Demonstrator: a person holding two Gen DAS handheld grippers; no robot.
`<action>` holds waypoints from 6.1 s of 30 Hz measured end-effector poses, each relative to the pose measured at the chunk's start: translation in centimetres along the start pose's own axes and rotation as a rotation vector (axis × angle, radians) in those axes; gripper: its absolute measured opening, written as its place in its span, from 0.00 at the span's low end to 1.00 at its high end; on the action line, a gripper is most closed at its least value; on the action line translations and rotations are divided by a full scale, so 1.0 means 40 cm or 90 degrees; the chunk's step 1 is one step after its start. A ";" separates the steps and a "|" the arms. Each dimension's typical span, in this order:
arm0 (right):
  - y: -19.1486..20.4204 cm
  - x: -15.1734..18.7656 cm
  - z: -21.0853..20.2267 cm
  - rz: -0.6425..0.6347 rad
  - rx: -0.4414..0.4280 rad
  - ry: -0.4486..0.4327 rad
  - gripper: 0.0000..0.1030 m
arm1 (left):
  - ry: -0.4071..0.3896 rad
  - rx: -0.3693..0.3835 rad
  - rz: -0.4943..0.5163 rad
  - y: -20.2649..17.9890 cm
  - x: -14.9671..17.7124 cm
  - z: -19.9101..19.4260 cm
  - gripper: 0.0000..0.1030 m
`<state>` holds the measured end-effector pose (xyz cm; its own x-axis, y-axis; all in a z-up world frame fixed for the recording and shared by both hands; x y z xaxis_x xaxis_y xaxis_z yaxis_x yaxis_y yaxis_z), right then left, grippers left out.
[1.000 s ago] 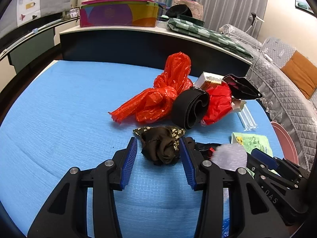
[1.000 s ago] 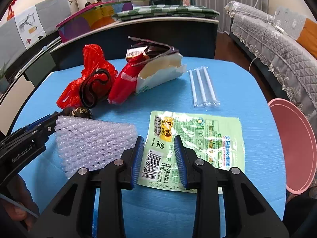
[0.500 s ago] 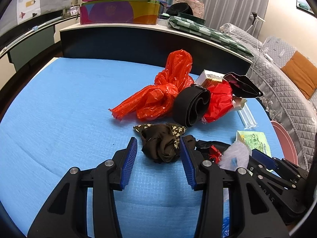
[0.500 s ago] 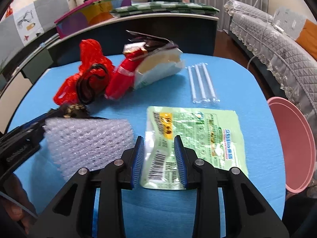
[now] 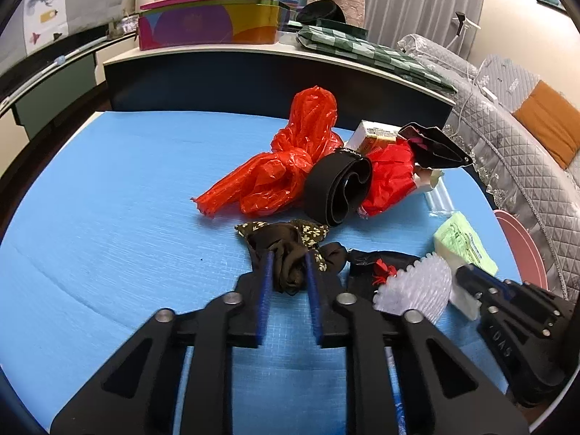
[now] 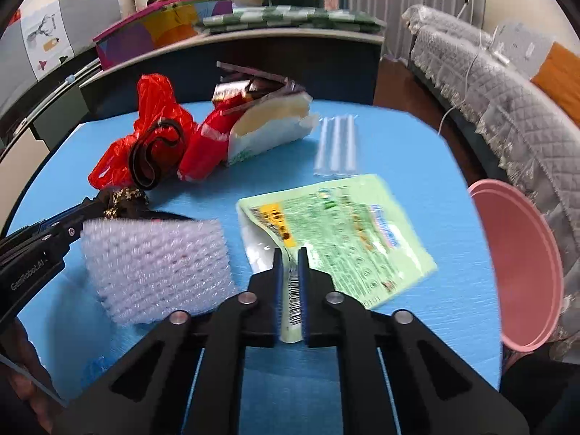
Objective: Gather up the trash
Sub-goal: 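Grasp the green snack wrapper with the right tool while the left tool grasps the black-gold scrunchie, then lift and carry the wrapper and scrunchie with both tools over the pink bin, then open both tools to drop the wrapper and scrunchie into the pink bin, then grasp the white bubble wrap with the right tool while the left tool grasps the black elastic band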
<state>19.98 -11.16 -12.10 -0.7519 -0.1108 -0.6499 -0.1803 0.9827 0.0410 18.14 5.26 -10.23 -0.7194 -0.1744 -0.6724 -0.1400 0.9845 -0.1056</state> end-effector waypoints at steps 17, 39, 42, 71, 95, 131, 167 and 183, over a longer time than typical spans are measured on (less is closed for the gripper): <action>-0.076 -0.004 -0.197 -0.016 0.050 -0.109 0.01 | -0.095 0.001 0.024 -0.035 -0.028 -0.159 0.09; -0.280 0.010 -0.446 0.033 0.107 -0.222 0.01 | -0.183 0.107 0.130 -0.273 -0.027 -0.336 0.09; -0.303 0.006 -0.467 0.032 0.112 -0.235 0.01 | -0.186 0.117 0.143 -0.307 -0.029 -0.348 0.09; -0.648 0.003 -0.379 0.184 0.103 -0.212 0.01 | -0.148 0.266 0.239 -0.784 -0.061 -0.177 0.09; -0.683 0.027 -0.285 0.211 0.113 -0.158 0.33 | -0.118 0.305 0.260 -0.859 -0.031 -0.111 0.25; -0.152 -0.042 -0.374 0.029 -0.042 -0.206 0.33 | -0.200 0.099 0.096 -0.181 -0.067 -0.321 0.25; 0.081 0.054 0.025 0.034 -0.141 0.013 0.55 | -0.043 -0.005 -0.076 0.093 0.003 0.007 0.42; 0.113 0.038 0.023 -0.014 -0.140 0.000 0.10 | -0.020 0.012 -0.078 0.088 0.001 0.033 0.21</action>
<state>18.59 -6.74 -13.59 -0.7460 -0.1313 -0.6529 -0.3305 0.9241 0.1919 18.52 8.76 -11.60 -0.6758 -0.2929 -0.6764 -0.2122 0.9561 -0.2019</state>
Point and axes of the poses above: each gripper's, at about its wrist camera, not at the fingertips, and z roughly the way its jaws point, y to its left, x to its underside, the point moved 9 cm from there along z, roughly the way its jaws point, and after that the axes turned 2 degrees about -x, right-handed, at the moved point
